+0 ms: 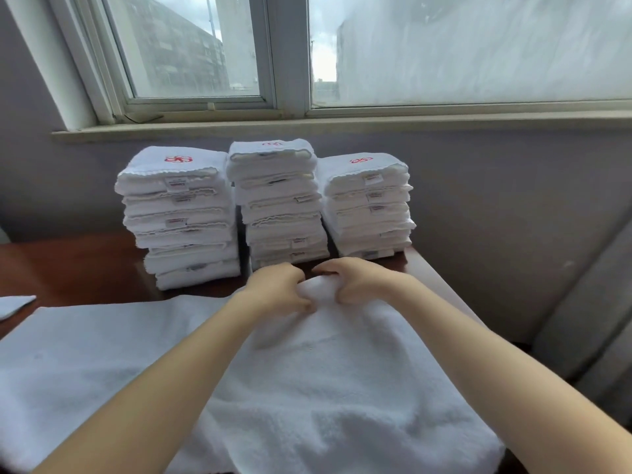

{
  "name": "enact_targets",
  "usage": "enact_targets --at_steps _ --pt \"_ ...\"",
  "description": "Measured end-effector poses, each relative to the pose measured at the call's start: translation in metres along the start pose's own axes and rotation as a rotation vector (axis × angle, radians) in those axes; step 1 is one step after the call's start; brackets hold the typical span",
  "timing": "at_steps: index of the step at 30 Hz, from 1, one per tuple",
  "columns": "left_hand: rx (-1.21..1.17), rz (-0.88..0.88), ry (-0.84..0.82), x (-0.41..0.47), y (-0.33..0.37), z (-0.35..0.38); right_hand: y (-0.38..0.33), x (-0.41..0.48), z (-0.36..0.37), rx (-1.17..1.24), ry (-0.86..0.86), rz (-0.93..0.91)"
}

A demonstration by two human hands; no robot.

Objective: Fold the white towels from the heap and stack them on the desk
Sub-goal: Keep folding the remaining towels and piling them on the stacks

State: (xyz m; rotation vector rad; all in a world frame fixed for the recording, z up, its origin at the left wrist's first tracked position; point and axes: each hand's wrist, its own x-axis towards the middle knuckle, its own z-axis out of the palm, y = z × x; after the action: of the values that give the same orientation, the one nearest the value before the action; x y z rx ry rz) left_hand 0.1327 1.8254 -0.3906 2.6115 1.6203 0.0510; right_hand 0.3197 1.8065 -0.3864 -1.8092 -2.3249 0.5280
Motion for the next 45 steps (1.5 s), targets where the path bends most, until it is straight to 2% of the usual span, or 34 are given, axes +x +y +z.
enact_targets --at_steps 3,6,8,12,16,22,24,30,35,37,42,44,45 --pt "-0.067 0.086 0.047 -0.002 -0.002 0.001 0.001 0.001 -0.007 0.025 -0.062 -0.035" --pt "-0.193 0.106 0.197 -0.002 -0.005 0.001 0.007 -0.005 -0.019 0.050 -0.032 -0.022" --pt "-0.216 0.087 0.274 0.000 -0.008 -0.002 0.013 -0.010 -0.032 0.087 0.121 -0.043" --pt "-0.160 -0.030 0.237 0.006 -0.016 -0.008 0.028 -0.019 -0.055 0.117 0.481 0.008" --pt "-0.143 -0.068 0.260 0.006 -0.023 -0.010 0.033 -0.023 -0.062 -0.080 0.623 0.065" --pt "-0.220 -0.085 0.587 0.002 -0.017 -0.034 0.028 -0.021 -0.073 -0.190 0.812 0.055" --pt "-0.228 -0.039 0.605 -0.002 -0.017 -0.036 0.028 -0.024 -0.074 -0.227 0.777 0.074" --pt "-0.232 0.053 0.503 -0.018 -0.013 -0.018 0.039 -0.049 -0.057 -0.260 0.564 0.130" --pt "-0.231 0.105 0.436 -0.032 -0.004 -0.015 0.043 -0.068 -0.054 -0.225 0.487 0.174" --pt "-0.189 0.110 0.353 -0.037 -0.002 -0.016 0.042 -0.073 -0.055 -0.258 0.395 0.197" --pt "-0.056 0.166 -0.018 -0.052 0.004 -0.006 0.041 -0.087 -0.044 -0.295 0.023 0.284" --pt "-0.097 0.164 -0.042 -0.055 0.007 -0.001 0.040 -0.091 -0.040 -0.277 -0.068 0.337" --pt "-0.124 0.160 -0.026 -0.055 0.008 0.000 0.039 -0.092 -0.039 -0.277 -0.055 0.356"
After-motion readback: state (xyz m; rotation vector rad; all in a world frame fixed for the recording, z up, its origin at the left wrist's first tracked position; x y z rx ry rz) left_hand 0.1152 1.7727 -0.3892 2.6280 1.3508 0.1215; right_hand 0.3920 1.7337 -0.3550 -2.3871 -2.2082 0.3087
